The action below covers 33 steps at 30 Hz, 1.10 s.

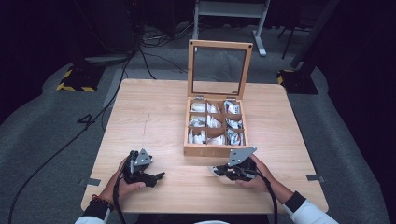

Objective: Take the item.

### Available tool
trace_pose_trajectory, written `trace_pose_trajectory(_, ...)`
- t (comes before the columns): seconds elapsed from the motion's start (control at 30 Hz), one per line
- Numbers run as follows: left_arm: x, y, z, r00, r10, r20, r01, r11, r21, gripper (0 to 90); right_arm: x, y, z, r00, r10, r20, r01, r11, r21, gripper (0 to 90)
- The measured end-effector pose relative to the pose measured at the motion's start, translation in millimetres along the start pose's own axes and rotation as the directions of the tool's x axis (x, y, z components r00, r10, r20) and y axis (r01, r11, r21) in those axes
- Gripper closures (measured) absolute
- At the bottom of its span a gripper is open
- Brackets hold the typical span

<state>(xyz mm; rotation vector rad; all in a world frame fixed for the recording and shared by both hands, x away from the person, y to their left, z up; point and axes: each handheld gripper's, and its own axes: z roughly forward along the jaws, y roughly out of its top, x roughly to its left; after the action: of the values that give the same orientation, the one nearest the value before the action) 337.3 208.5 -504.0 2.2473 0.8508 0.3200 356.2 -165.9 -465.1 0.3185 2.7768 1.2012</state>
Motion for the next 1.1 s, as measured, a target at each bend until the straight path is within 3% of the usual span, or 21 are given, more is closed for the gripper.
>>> trace_pose_trajectory(0.23, 0.0, 0.0, 0.0, 1.0, 0.0, 0.0, 0.0, 1.0, 0.0, 16.4, 4.5, -0.6, 4.5, 0.9998, -0.012, -0.018, 0.012, 1.0, 0.017, 76.1)
trace_pose_trajectory(0.67, 0.0, 0.0, 0.0, 1.0, 0.0, 0.0, 0.0, 1.0, 0.0, 16.4, 9.0, -5.4, -0.9, 0.9989, 0.0, -0.046, 0.001, 1.0, 0.02, 51.4)
trace_pose_trajectory(1.1, -1.4, 1.1, 0.0, 0.9998, -0.007, -0.019, 0.008, 0.9999, 0.008, 15.1, 1.5, -9.9, -29.3, 0.9989, 0.035, 0.033, -0.034, 0.999, -0.035, 36.4)
